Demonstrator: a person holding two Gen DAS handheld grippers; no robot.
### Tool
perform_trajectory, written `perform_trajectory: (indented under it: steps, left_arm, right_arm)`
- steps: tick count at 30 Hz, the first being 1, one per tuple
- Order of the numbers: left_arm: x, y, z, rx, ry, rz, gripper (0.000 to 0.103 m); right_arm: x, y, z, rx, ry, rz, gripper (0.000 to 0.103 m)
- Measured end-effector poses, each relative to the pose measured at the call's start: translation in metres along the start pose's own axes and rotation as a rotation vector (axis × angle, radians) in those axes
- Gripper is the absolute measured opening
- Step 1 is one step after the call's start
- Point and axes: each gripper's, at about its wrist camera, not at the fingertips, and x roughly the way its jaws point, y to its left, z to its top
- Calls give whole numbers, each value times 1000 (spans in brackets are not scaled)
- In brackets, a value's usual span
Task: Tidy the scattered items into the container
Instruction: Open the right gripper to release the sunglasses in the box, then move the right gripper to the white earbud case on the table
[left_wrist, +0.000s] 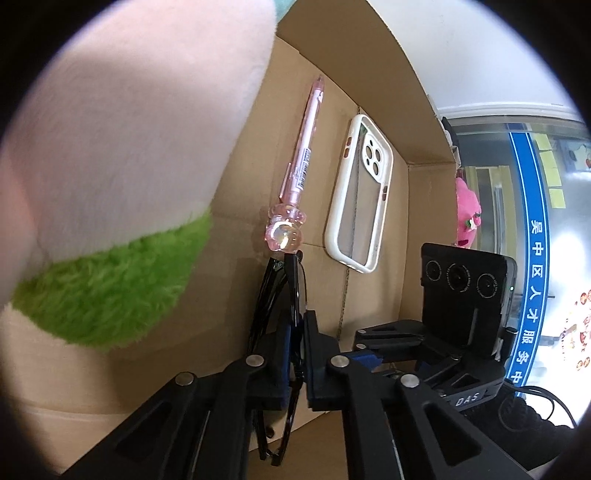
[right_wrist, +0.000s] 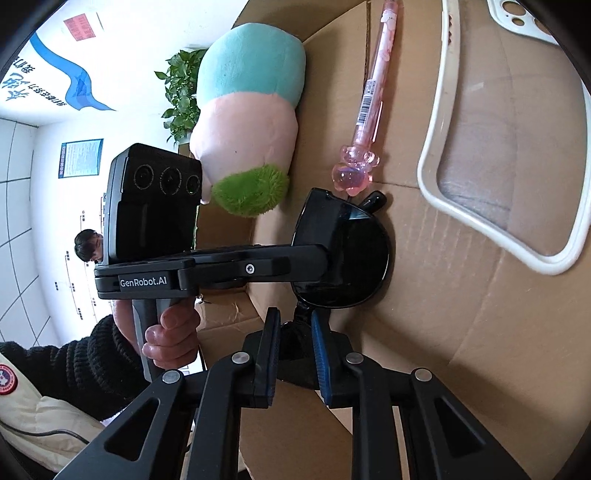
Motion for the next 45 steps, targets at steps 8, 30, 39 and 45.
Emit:
perform_trajectory:
  steps: [8,30,39,45]
  left_arm:
    - [-27,-4,-12,36,-72,5,54]
    - [-110,-15,-143,138,-110,159,67]
    - [-126,2,-165,105,-107,214,67]
    - [-124,20,-171,56,-89,225,67]
  right_arm:
    - [-10,17,-11,9,-53,-74,75]
    - [13,136,-181,-20,-329,-541,95]
    - [93,121,-159,-76,-428,-835,91]
    - [107,104,-146,-58,-422,-924,78]
